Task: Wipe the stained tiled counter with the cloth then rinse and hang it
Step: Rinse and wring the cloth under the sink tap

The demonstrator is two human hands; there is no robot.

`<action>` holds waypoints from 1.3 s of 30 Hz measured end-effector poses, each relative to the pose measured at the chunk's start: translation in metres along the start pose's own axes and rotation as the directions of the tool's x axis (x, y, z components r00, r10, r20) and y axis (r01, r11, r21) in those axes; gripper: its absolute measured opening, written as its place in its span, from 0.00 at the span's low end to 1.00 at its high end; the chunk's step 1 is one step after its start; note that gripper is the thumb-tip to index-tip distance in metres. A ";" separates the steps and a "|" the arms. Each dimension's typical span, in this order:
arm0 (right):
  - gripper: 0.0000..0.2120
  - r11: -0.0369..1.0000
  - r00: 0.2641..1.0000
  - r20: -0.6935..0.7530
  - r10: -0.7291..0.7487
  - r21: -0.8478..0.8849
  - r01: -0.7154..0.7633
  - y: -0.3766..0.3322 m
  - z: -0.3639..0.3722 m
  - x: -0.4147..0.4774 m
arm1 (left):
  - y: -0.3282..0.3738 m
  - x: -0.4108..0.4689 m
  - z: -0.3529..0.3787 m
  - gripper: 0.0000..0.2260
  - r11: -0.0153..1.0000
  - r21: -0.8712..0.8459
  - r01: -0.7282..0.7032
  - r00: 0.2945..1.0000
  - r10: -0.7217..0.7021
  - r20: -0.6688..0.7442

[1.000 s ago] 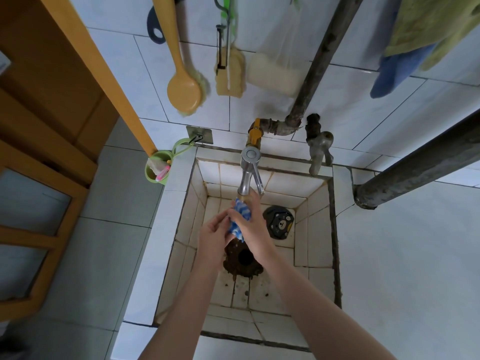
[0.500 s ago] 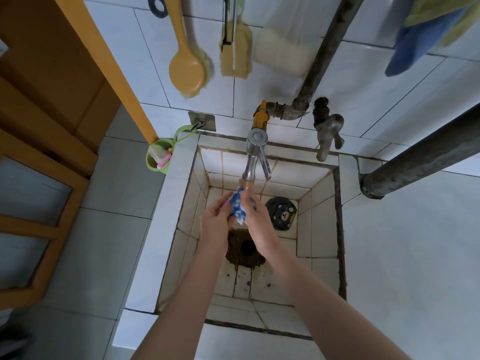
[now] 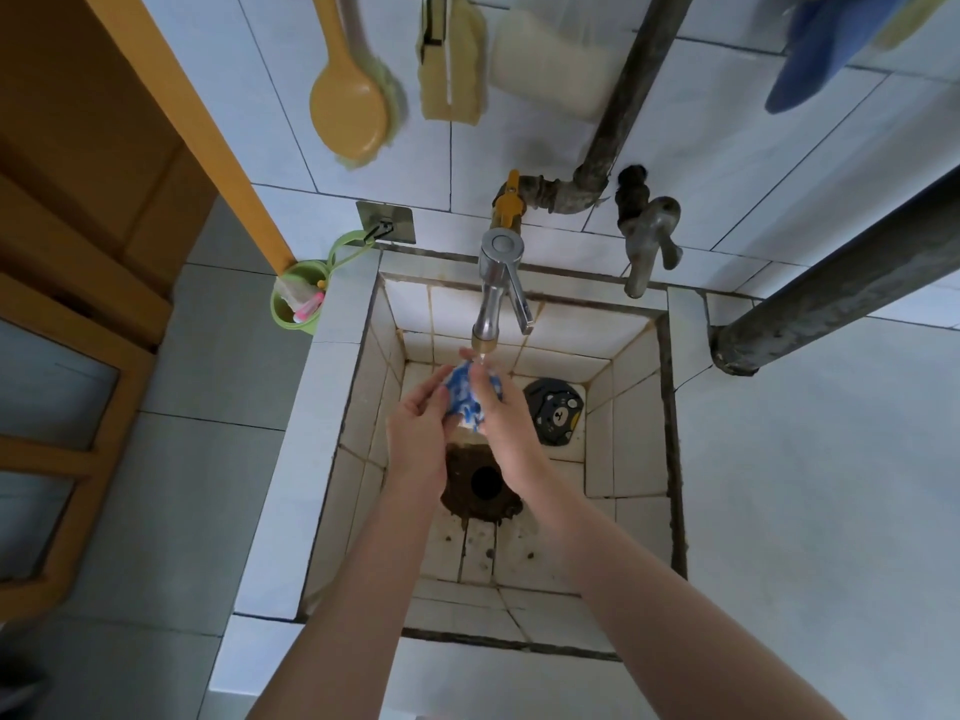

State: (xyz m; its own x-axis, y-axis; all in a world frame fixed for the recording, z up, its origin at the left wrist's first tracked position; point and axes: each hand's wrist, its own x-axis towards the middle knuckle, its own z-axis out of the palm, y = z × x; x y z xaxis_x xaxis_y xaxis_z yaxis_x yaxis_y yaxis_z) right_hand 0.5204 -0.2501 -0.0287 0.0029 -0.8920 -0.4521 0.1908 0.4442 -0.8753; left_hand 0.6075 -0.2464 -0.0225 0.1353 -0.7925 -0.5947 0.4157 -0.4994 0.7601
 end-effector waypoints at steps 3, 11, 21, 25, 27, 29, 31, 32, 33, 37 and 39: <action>0.15 0.994 0.991 0.113 -0.066 0.098 0.055 0.004 0.001 -0.010 | -0.001 -0.004 0.000 0.13 1.000 0.002 0.001 0.999 -0.001 0.045; 0.18 0.992 0.961 -0.275 0.019 -0.115 -0.053 0.001 -0.002 0.009 | -0.006 -0.007 -0.006 0.12 0.994 0.091 -0.054 0.995 0.046 0.092; 0.15 0.999 0.999 -0.025 -0.039 0.008 0.039 0.000 -0.003 -0.006 | -0.003 -0.008 0.006 0.13 0.998 -0.056 0.021 0.989 -0.012 0.148; 0.14 0.992 0.976 -0.218 -0.001 -0.122 -0.027 0.000 -0.008 0.009 | -0.002 -0.007 0.003 0.11 0.999 -0.032 0.005 0.988 0.000 0.158; 0.12 0.993 0.971 -0.235 0.047 -0.097 -0.071 -0.001 -0.011 0.010 | -0.001 -0.002 0.001 0.10 1.000 0.021 -0.022 0.994 0.020 0.108; 0.06 0.990 0.978 -0.206 0.009 -0.137 -0.038 -0.004 -0.019 0.005 | 0.002 0.004 0.000 0.10 0.994 0.094 -0.064 0.996 0.058 0.065; 0.07 0.980 0.986 -0.164 -0.028 -0.197 -0.005 -0.009 -0.029 0.003 | 0.005 0.008 0.000 0.11 0.986 0.135 -0.099 0.995 0.095 0.034; 0.09 0.974 0.989 -0.142 -0.035 -0.226 0.002 -0.011 -0.033 0.004 | 0.006 0.009 0.000 0.11 0.983 0.148 -0.108 0.994 0.105 0.026; 0.10 0.970 0.993 -0.110 -0.036 -0.243 0.008 -0.013 -0.037 0.006 | 0.007 0.010 0.000 0.12 0.982 0.157 -0.110 0.994 0.107 0.029; 0.10 0.968 0.999 -0.038 -0.034 -0.250 0.024 -0.020 -0.038 0.008 | 0.009 0.010 0.004 0.14 0.969 0.214 -0.127 0.990 0.110 0.089; 0.08 0.961 0.996 -0.043 -0.078 -0.270 0.064 -0.021 -0.035 0.007 | 0.011 0.008 0.006 0.16 0.965 0.215 -0.147 0.985 0.122 0.124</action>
State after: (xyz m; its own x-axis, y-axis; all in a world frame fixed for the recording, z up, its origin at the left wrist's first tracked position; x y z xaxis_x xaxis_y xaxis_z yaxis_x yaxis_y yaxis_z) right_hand 0.4818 -0.2623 -0.0195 -0.0544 -0.9196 -0.3890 -0.0815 0.3923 -0.9162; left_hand 0.6074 -0.2605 -0.0175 0.0724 -0.8847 -0.4606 0.1878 -0.4414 0.8774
